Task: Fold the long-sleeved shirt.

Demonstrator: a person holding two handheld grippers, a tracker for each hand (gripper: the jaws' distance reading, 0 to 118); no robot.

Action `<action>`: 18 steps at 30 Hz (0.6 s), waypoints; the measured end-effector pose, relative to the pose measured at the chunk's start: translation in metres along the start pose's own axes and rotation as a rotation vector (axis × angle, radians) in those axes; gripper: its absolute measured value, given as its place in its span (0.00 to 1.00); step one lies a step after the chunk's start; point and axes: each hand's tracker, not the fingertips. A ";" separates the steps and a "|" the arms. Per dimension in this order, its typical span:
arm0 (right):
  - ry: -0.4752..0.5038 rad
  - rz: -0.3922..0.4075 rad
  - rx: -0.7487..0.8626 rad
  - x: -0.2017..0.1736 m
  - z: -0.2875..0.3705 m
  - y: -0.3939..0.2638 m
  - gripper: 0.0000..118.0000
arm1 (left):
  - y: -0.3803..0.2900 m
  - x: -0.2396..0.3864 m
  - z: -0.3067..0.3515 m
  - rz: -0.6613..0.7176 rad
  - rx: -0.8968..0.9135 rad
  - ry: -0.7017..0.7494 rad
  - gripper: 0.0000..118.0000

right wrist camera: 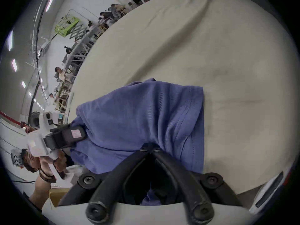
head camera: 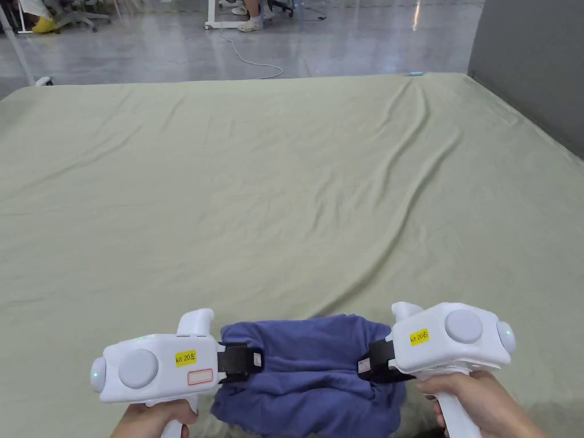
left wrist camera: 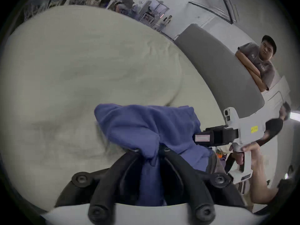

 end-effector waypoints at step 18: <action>0.087 0.556 0.255 -0.311 -0.085 0.022 0.00 | 0.043 -0.225 0.246 0.073 0.128 0.503 0.07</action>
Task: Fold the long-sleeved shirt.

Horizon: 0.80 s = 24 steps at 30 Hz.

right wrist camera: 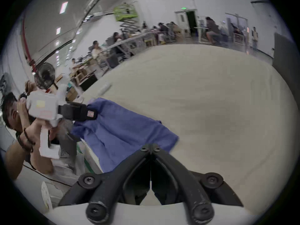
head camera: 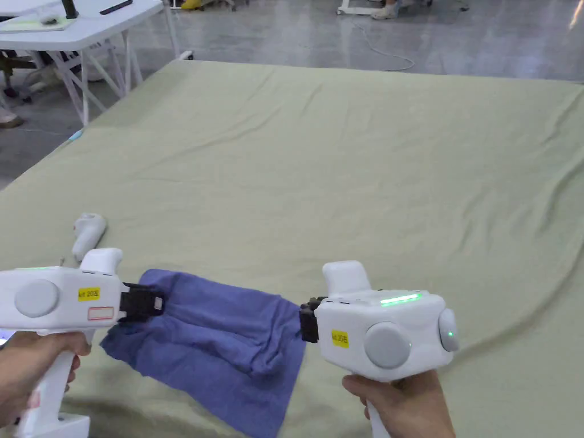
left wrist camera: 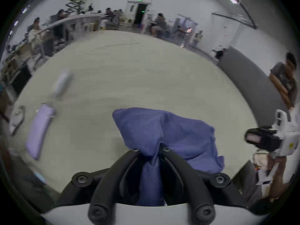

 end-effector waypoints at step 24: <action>-0.358 -0.057 0.403 0.112 0.173 0.026 0.00 | 0.019 0.307 0.046 -0.257 0.577 -0.064 0.04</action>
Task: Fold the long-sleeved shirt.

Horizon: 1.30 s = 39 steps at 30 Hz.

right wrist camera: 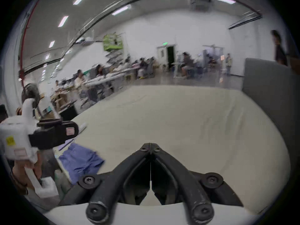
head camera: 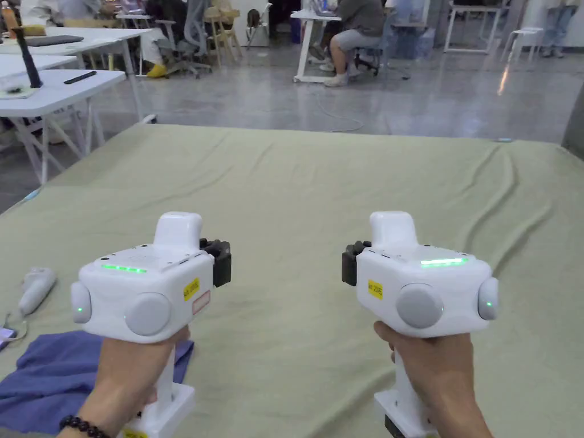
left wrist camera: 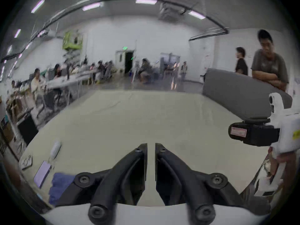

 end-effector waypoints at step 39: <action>-0.418 0.118 0.329 0.093 0.121 -0.101 1.00 | -0.093 0.127 0.031 -0.040 0.283 0.080 1.00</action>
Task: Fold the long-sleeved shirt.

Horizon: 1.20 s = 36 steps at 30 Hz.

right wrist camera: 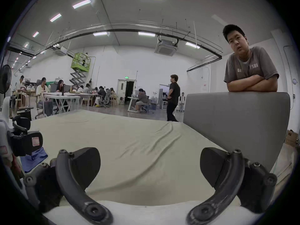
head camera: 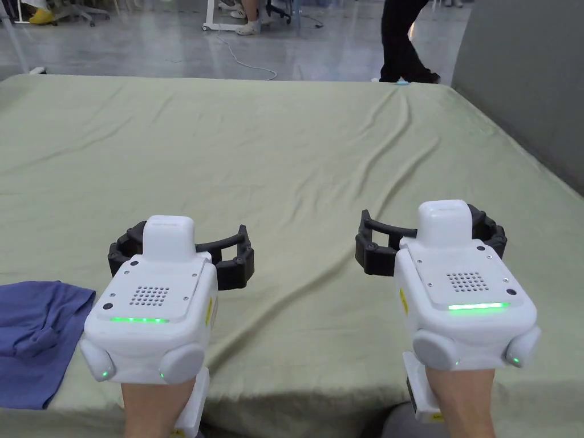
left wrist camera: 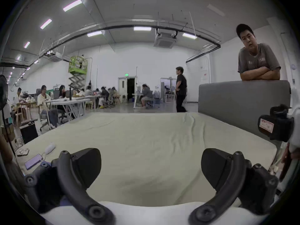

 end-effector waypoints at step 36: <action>0.018 -0.011 0.098 -0.002 0.006 0.006 1.00 | 0.017 -0.009 0.010 -0.042 0.015 0.087 1.00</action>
